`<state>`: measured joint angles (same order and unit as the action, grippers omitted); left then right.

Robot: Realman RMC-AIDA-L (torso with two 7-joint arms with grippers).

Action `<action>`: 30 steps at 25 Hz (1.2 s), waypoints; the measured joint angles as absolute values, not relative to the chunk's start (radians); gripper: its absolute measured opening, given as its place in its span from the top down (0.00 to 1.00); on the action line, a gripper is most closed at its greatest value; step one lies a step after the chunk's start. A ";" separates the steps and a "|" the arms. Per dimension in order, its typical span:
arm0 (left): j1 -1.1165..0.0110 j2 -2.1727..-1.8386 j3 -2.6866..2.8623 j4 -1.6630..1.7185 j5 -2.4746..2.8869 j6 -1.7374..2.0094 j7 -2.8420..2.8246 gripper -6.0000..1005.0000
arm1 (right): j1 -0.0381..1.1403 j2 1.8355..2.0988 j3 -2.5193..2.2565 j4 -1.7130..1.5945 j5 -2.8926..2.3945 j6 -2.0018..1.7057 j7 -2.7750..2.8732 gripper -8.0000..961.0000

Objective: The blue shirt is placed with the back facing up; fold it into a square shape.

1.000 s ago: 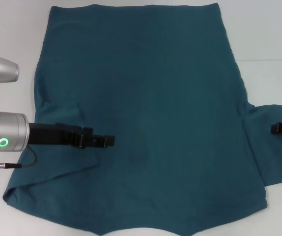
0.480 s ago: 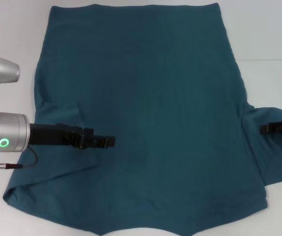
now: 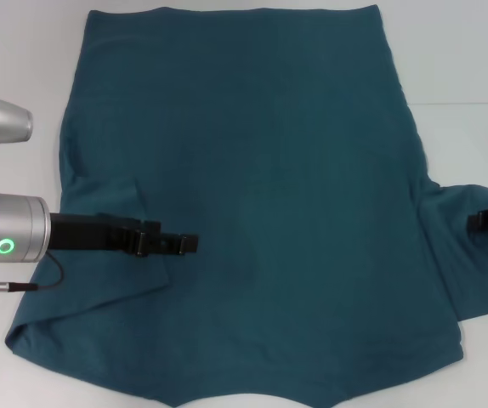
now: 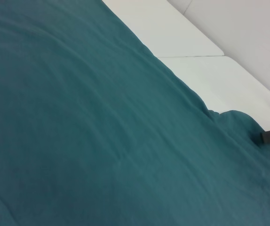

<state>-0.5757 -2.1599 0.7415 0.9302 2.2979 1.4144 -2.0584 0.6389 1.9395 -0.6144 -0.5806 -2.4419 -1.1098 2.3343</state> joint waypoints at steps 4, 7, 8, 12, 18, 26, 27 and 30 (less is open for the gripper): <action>-0.576 -2.160 0.740 0.930 2.298 1.414 -2.056 0.13 | 0.642 1.939 -0.615 -0.581 -2.443 -1.109 2.335 0.69; -0.576 -2.160 0.740 0.929 2.298 1.414 -2.055 0.13 | 0.644 1.939 -0.615 -0.581 -2.443 -1.109 2.335 0.81; -0.577 -2.159 0.739 0.929 2.298 1.414 -2.055 0.13 | 0.644 1.939 -0.615 -0.581 -2.443 -1.108 2.335 0.85; -0.577 -2.158 0.739 0.929 2.298 1.409 -2.054 0.13 | 0.644 1.939 -0.617 -0.581 -2.443 -1.108 2.335 0.95; -0.576 -2.158 0.739 0.931 2.298 1.407 -2.054 0.13 | 0.638 1.925 -0.610 -0.589 -2.442 -1.107 2.350 0.99; -0.568 -2.157 0.738 0.936 2.298 1.407 -2.060 0.13 | 0.610 1.891 -0.607 -0.654 -2.442 -1.113 2.390 0.98; -0.568 -2.157 0.738 0.936 2.298 1.407 -2.060 0.13 | 0.609 1.888 -0.607 -0.657 -2.442 -1.113 2.393 0.98; -0.567 -2.157 0.738 0.937 2.298 1.409 -2.060 0.13 | 0.609 1.881 -0.607 -0.660 -2.442 -1.115 2.399 0.97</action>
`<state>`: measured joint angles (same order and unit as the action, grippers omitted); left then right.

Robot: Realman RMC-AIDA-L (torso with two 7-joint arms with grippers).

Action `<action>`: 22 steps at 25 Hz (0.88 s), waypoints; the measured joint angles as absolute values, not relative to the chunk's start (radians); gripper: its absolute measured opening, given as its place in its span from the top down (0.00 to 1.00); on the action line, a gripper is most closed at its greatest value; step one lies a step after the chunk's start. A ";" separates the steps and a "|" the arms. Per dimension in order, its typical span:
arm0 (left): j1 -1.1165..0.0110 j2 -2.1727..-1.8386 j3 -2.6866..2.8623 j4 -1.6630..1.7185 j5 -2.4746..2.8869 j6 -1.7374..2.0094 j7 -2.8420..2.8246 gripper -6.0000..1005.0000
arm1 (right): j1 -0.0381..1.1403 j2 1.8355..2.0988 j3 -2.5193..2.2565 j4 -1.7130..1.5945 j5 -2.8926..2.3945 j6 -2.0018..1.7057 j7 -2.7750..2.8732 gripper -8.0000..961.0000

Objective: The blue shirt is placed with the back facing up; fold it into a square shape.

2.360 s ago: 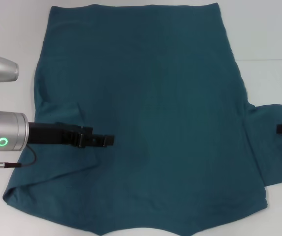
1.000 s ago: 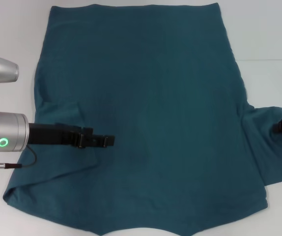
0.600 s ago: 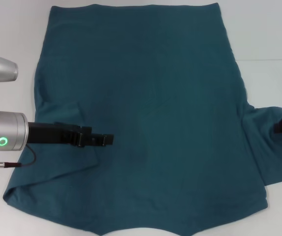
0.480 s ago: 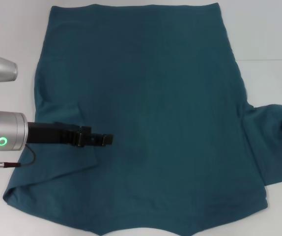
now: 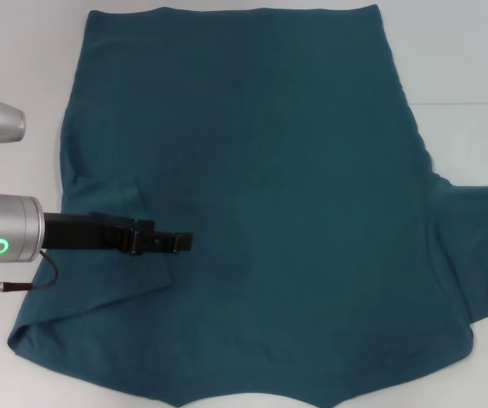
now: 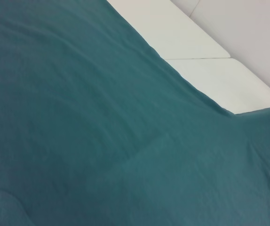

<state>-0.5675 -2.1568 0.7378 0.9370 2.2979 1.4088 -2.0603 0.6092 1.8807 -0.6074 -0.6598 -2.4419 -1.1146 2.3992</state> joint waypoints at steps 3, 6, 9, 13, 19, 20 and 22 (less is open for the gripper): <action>-0.567 -2.157 0.738 0.937 2.298 1.410 -2.061 0.13 | 0.614 1.880 -0.608 -0.660 -2.442 -1.126 2.401 0.97; -0.567 -2.157 0.738 0.937 2.298 1.409 -2.061 0.13 | 0.629 1.880 -0.612 -0.662 -2.441 -1.157 2.408 0.97; -0.569 -2.156 0.738 0.938 2.298 1.409 -2.063 0.13 | 0.649 1.880 -0.615 -0.676 -2.441 -1.213 2.434 0.96; -0.572 -2.156 0.738 0.939 2.298 1.407 -2.071 0.13 | 0.687 1.885 -0.616 -0.700 -2.438 -1.303 2.478 0.96; -0.575 -2.154 0.725 0.940 2.298 1.395 -2.089 0.13 | 0.778 1.914 -0.646 -0.685 -2.439 -1.373 2.515 0.95; -0.576 -2.154 0.721 0.941 2.298 1.393 -2.090 0.13 | 0.793 1.923 -0.661 -0.679 -2.440 -1.367 2.520 0.95; -0.577 -2.154 0.707 0.941 2.298 1.390 -2.091 0.13 | 0.827 1.944 -0.701 -0.660 -2.440 -1.342 2.535 0.95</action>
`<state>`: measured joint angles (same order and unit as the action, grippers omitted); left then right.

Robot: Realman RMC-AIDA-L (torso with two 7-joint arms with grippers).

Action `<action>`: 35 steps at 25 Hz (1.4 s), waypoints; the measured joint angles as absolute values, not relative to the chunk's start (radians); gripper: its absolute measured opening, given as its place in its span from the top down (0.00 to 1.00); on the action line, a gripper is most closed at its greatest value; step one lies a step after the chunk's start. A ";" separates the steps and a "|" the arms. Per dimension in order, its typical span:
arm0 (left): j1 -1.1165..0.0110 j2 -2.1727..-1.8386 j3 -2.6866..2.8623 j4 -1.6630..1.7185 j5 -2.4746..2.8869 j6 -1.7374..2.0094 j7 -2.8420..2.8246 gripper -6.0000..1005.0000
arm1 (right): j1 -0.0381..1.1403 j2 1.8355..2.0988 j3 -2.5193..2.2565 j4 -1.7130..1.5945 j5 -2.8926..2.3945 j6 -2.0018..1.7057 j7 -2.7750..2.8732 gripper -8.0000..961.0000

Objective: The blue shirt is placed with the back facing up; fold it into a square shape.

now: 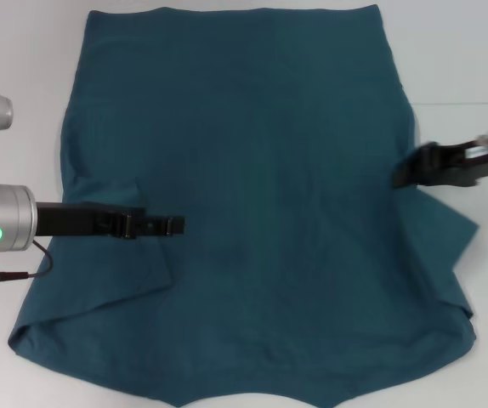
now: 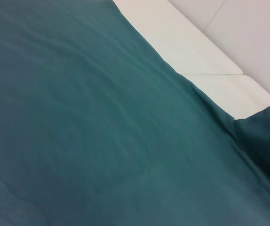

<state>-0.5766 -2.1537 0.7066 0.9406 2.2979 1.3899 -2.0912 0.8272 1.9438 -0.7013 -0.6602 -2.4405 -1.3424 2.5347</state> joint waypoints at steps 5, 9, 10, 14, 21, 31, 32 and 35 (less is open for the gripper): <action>-0.578 -2.153 0.684 0.941 2.297 1.388 -2.106 0.13 | 0.899 1.979 -0.772 -0.590 -2.442 -1.267 2.565 0.94; -0.576 -2.152 0.669 0.940 2.296 1.386 -2.113 0.13 | 0.912 1.994 -0.811 -0.575 -2.442 -1.217 2.596 0.94; -0.575 -2.152 0.669 0.940 2.295 1.384 -2.114 0.13 | 0.912 1.996 -0.813 -0.571 -2.442 -1.209 2.600 0.94; -0.571 -2.153 0.669 0.940 2.295 1.382 -2.115 0.13 | 0.900 1.998 -0.812 -0.548 -2.442 -1.193 2.604 0.93; -0.570 -2.155 0.669 0.940 2.295 1.381 -2.115 0.13 | 0.847 1.966 -0.760 -0.544 -2.357 -1.261 2.607 0.93; -0.567 -2.157 0.625 0.937 2.295 1.385 -2.122 0.13 | 0.758 1.939 -0.732 -0.545 -2.091 -1.364 2.536 0.68; -0.567 -2.157 0.623 0.937 2.295 1.386 -2.125 0.13 | 0.755 1.931 -0.742 -0.551 -2.104 -1.369 2.533 0.64; -0.564 -2.152 0.619 0.936 2.295 1.389 -2.156 0.13 | 0.751 1.905 -0.759 -0.568 -2.181 -1.381 2.530 0.51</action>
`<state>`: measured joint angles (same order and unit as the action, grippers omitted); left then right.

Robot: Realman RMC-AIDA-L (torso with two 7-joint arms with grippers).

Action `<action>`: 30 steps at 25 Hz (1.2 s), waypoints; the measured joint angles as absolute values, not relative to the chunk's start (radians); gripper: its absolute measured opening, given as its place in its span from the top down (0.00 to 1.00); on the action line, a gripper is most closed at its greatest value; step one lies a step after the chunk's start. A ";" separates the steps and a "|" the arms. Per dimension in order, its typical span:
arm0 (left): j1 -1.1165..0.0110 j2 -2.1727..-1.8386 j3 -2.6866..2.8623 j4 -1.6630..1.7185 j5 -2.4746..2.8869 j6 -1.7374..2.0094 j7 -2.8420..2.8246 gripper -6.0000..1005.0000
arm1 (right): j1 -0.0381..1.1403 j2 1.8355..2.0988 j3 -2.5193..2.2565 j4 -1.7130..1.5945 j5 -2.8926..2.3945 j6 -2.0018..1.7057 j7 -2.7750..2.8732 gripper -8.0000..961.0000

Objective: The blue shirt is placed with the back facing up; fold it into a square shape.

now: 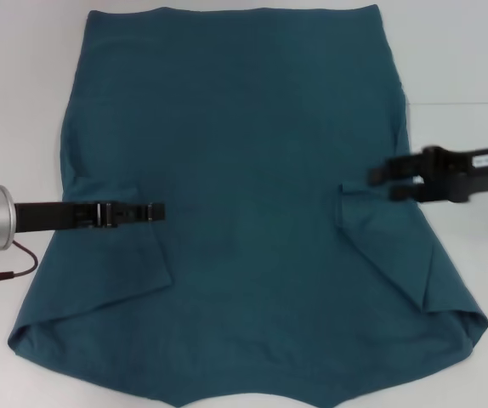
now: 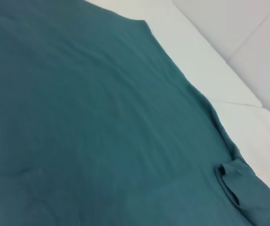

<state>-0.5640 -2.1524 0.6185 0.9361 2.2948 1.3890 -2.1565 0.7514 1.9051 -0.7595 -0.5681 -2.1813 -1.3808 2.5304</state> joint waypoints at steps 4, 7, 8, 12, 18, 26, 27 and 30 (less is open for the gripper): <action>-0.553 -2.129 0.614 0.934 2.295 1.409 -2.286 0.13 | 0.718 1.878 -0.759 -0.609 -2.267 -1.397 2.508 0.39; -0.542 -2.092 0.560 0.933 2.298 1.497 -2.444 0.13 | 0.674 1.872 -0.744 -0.658 -2.259 -1.432 2.435 0.33; -0.539 -2.081 0.523 0.933 2.300 1.540 -2.481 0.13 | 0.658 1.872 -0.735 -0.676 -2.252 -1.450 2.407 0.33; -0.515 -2.052 0.391 0.932 2.315 1.671 -2.561 0.13 | 0.622 1.874 -0.696 -0.710 -2.238 -1.493 2.335 0.33; -0.472 -2.045 0.311 0.950 2.430 1.701 -2.612 0.13 | 0.617 1.874 -0.686 -0.705 -2.237 -1.509 2.323 0.33; -0.444 -2.053 0.298 0.968 2.499 1.694 -2.552 0.13 | 0.629 1.882 -0.693 -0.706 -2.241 -1.512 2.308 0.33; -0.444 -2.053 0.298 0.970 2.508 1.693 -2.544 0.13 | 0.629 1.883 -0.694 -0.706 -2.241 -1.512 2.308 0.33; -0.444 -2.053 0.297 0.978 2.540 1.681 -2.534 0.13 | 0.628 1.883 -0.689 -0.706 -2.241 -1.513 2.308 0.33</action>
<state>-0.4439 -2.0532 0.2970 0.9777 2.5404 1.6813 -2.5342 0.6282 1.8831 -0.6893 -0.7058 -2.2412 -1.5128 2.3078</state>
